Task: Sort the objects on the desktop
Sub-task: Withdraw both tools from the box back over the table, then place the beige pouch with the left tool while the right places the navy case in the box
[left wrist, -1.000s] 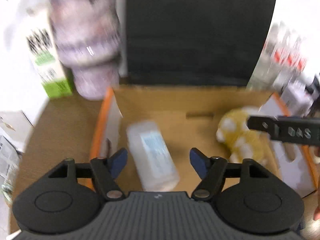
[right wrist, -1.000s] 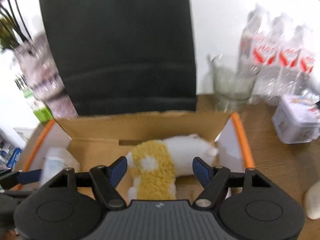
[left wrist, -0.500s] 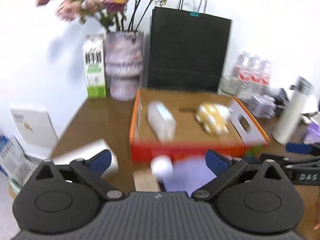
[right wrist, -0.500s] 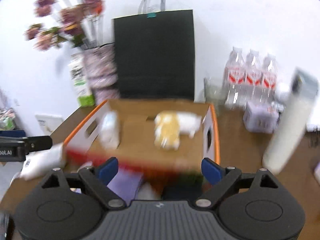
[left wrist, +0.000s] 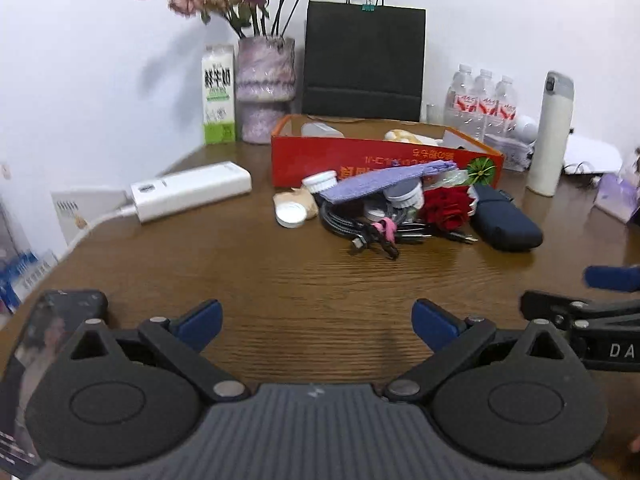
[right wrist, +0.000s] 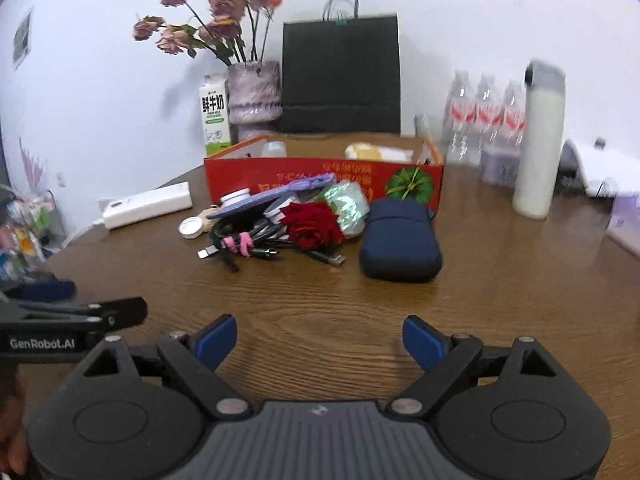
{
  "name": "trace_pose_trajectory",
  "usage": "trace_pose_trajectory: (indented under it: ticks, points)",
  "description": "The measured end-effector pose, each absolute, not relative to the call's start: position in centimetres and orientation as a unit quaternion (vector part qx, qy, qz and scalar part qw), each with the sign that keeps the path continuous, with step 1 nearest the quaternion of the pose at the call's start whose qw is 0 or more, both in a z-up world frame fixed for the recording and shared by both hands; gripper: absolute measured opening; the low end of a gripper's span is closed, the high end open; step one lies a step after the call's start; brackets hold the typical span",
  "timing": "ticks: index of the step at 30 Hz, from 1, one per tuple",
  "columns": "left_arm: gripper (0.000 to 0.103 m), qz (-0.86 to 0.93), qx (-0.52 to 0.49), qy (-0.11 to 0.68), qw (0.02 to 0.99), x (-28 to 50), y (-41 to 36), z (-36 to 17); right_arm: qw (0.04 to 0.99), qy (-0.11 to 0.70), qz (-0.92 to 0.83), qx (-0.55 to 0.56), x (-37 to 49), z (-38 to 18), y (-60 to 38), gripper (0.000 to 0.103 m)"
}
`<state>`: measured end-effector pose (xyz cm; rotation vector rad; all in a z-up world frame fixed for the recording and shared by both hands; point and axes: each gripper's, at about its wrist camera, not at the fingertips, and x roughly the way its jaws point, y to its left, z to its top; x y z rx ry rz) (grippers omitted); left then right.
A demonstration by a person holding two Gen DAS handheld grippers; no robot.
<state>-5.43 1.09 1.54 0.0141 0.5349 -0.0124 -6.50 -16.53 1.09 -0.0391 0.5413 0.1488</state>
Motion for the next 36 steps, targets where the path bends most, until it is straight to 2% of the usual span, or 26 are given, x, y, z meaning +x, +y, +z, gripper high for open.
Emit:
trace_pose_trajectory:
  ticks: [18, 20, 22, 24, 25, 28, 29, 34, 35, 36]
  points:
    - [0.103, -0.042, -0.014, 0.288, 0.957, -1.5, 1.6, 2.2, 0.951, 0.303, 0.06, 0.007, -3.5, 1.2, -17.4, 0.09]
    - [0.103, -0.047, -0.008, 0.288, 0.957, 0.0, 1.8, 3.1, 0.956, 0.287, 0.054, 0.006, -2.2, 1.9, -18.0, 0.088]
    - [0.102, -0.048, -0.01, 0.285, 0.957, 2.3, 2.7, 4.3, 0.96, 0.278, 0.045, 0.007, -0.2, 2.6, -18.9, 0.08]
    - [0.101, -0.046, -0.02, 0.29, 0.956, 5.1, 3.7, 5.2, 0.96, 0.279, 0.033, 0.018, 2.4, 3.1, -19.9, 0.077]
    - [0.096, -0.048, -0.022, 0.298, 0.953, 6.6, 4.2, 5.3, 0.959, 0.281, 0.031, 0.023, 3.8, 3.3, -20.3, 0.074]
    - [0.068, -0.047, -0.011, 0.342, 0.939, 11.3, 5.0, 4.7, 0.954, 0.297, 0.033, 0.023, 7.5, 3.3, -20.9, 0.071]
    - [0.065, -0.05, -0.008, 0.352, 0.935, 12.4, 5.2, 4.3, 0.953, 0.301, 0.033, 0.021, 8.5, 3.1, -20.9, 0.071]
    - [0.065, -0.047, 0.005, 0.38, 0.924, 15.7, 5.5, 1.4, 0.943, 0.33, 0.034, 0.012, 11.4, 1.3, -20.5, 0.071]
    - [0.07, -0.055, 0.005, 0.38, 0.923, 16.0, 5.5, 1.1, 0.941, 0.337, 0.035, 0.012, 11.7, 0.9, -20.5, 0.072]
    - [0.07, -0.06, 0.006, 0.377, 0.924, 16.3, 5.4, 1.0, 0.94, 0.34, 0.031, 0.008, 11.9, 0.7, -20.4, 0.072]
